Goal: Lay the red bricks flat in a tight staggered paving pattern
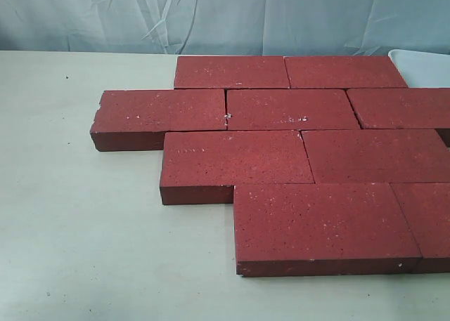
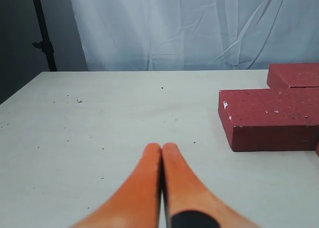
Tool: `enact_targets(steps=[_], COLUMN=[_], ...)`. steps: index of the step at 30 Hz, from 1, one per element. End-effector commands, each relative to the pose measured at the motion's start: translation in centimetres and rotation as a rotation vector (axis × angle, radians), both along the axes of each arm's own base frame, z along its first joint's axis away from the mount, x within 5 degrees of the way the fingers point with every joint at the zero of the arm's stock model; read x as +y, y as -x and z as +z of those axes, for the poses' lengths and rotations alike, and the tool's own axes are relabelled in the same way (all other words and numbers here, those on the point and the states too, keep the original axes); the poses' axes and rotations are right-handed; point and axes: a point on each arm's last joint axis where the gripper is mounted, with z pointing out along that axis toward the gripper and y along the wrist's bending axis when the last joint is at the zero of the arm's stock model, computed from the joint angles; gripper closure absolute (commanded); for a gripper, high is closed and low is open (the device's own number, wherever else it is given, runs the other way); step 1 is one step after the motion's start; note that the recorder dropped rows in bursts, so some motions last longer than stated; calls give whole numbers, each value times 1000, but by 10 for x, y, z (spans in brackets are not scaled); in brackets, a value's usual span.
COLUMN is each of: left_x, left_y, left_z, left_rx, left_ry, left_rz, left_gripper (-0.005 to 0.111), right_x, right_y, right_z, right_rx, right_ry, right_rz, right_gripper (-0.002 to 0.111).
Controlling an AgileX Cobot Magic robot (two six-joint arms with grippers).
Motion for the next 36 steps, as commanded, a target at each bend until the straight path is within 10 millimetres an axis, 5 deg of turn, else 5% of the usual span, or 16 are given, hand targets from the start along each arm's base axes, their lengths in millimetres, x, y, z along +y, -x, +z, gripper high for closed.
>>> enact_targets(steps=[1,36], left_x=[0,0], left_y=[0,0], left_z=[-1,-1], left_rx=[1,1], left_ry=[1,1], left_rz=[-6,-6], left_gripper=[107,107], right_x=[-3,-4], right_y=[0,0], right_z=[1,1], right_rx=[-16,-20], right_ry=[14,47], right_rz=[-43,-48], right_gripper=[109,109])
